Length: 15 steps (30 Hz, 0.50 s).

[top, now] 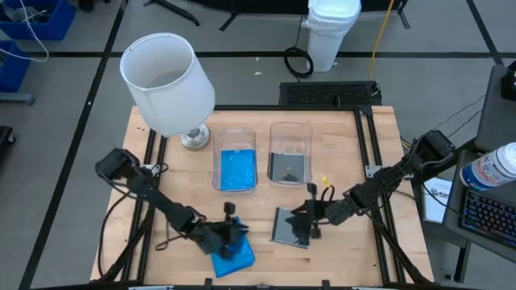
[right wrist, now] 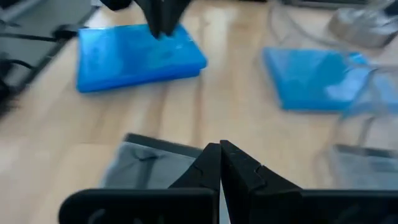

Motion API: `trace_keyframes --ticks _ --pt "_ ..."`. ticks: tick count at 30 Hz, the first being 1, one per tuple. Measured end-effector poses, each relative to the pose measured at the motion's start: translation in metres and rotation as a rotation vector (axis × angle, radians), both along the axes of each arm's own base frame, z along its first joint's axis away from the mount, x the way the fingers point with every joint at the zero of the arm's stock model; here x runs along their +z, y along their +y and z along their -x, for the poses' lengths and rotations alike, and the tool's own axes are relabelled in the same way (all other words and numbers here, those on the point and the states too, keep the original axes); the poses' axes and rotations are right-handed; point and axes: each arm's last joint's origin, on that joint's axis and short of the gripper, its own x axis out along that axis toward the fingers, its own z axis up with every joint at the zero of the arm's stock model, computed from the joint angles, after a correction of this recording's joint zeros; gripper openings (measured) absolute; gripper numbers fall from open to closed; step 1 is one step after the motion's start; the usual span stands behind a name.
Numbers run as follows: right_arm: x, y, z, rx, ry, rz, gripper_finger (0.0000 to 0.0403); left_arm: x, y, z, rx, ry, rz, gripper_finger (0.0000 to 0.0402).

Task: Pick & place jewel cases by type
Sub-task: Put the black CD case into the right transparent bin

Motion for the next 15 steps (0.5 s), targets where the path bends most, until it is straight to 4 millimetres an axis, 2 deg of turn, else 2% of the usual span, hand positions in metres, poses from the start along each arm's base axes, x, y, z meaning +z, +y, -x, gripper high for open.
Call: trace_keyframes --ticks 5,8,11,15 --pt "0.003 0.013 0.005 0.026 0.003 -0.091 0.0 -0.004 -0.015 -0.031 -0.08 0.096 -0.155 0.006" --pt "0.014 0.025 0.006 -0.025 0.024 -0.062 0.0 0.002 -0.023 -0.05 -0.122 0.147 -0.217 0.006" --pt "0.028 0.034 0.012 -0.147 0.136 0.017 0.0 0.011 -0.027 -0.066 -0.13 0.185 -0.218 0.006" --pt "0.042 0.031 0.034 -0.372 0.337 0.015 0.0 0.024 -0.027 -0.075 -0.159 0.2 -0.177 0.006"
